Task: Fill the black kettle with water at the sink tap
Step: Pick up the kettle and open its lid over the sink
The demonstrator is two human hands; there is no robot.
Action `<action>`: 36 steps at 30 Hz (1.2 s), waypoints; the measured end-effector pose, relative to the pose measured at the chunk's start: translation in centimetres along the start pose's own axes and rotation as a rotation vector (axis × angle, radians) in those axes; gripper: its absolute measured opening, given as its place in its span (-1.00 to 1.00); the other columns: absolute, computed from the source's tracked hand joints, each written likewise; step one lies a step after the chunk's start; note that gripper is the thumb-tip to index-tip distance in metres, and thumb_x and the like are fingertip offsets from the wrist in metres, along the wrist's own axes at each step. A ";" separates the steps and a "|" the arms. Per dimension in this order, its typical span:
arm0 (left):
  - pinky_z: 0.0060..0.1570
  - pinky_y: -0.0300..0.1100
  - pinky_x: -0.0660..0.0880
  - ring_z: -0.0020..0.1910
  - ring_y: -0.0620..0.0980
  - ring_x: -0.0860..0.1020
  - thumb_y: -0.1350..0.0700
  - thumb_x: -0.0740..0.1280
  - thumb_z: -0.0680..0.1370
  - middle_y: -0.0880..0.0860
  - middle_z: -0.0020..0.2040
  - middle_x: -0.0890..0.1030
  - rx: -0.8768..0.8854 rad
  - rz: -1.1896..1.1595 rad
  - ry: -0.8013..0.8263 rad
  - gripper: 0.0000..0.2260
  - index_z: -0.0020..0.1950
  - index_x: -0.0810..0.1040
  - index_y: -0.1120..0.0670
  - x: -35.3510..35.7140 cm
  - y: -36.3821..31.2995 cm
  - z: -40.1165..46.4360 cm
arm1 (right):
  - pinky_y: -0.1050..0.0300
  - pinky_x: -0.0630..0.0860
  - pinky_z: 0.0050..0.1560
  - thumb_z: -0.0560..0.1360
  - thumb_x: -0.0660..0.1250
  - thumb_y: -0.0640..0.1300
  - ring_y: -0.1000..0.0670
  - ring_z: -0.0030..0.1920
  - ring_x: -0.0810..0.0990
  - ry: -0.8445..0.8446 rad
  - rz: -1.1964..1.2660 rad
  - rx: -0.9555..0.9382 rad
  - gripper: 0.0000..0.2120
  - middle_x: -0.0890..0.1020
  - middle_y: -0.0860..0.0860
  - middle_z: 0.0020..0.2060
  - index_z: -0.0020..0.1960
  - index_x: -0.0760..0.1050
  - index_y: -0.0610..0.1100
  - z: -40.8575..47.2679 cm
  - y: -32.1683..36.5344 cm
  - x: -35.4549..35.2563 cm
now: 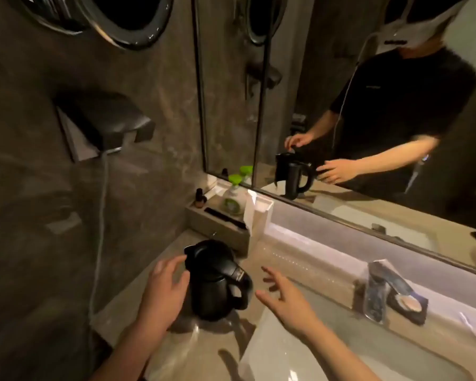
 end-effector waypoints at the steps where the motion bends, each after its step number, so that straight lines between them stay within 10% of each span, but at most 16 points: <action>1: 0.26 -0.03 0.39 0.19 -0.03 0.44 0.12 0.32 0.55 -0.04 0.21 0.44 0.042 0.060 0.018 -0.73 0.25 0.53 -0.04 0.2 -0.4 1.0 | 0.20 0.42 0.17 0.53 0.35 0.15 0.08 0.19 0.52 0.010 0.006 -0.023 -0.42 0.50 0.12 0.23 0.50 0.32 0.07 1.6 1.4 1.4; 5: 0.35 -0.09 0.26 0.34 0.07 0.37 0.11 0.31 0.56 0.09 0.37 0.42 0.076 0.211 0.092 -0.65 0.35 0.49 0.09 1.9 -1.7 2.7 | 0.37 0.48 -0.07 0.54 0.35 0.12 0.02 0.02 0.61 0.079 0.083 -0.002 -0.79 0.66 0.10 -0.01 0.14 0.54 0.08 4.1 2.8 4.8; 10: 0.35 -0.04 0.28 0.41 0.02 0.28 0.01 0.23 0.59 -0.01 0.45 0.35 0.047 0.218 0.143 -0.67 0.35 0.48 -0.05 3.2 -0.5 2.9 | 0.21 0.56 -0.02 0.56 0.38 -0.04 -0.03 -0.02 0.66 0.108 0.395 0.028 -0.73 0.71 -0.11 -0.01 0.18 0.58 -0.18 4.1 2.0 6.6; 16: 0.37 0.02 0.30 0.42 -0.01 0.26 0.00 0.26 0.57 -0.05 0.46 0.32 -0.011 0.109 0.183 -0.66 0.35 0.48 -0.10 3.2 -0.9 3.5 | 0.38 0.51 -0.28 0.55 0.39 -0.14 0.22 -0.31 0.63 -0.015 0.578 0.025 -0.95 0.68 0.16 -0.35 -0.08 0.57 -0.11 3.7 2.9 7.0; 36: 0.35 -0.15 0.22 0.36 -0.13 0.30 0.11 0.26 0.57 -0.06 0.36 0.41 0.583 -0.085 0.530 -0.66 0.34 0.51 -0.05 14.5 -21.5 -2.8 | 0.28 0.43 -0.32 0.41 0.49 0.09 0.23 -0.40 0.55 -0.522 0.212 0.199 -0.77 0.63 0.20 -0.48 -0.34 0.55 0.07 -7.5 -4.2 -10.1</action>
Point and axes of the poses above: each hand's wrist, its own z-axis towards the middle knuckle, its own x-axis out of the palm, y = z × x, the point moved 5 cm from there along z, towards the middle knuckle
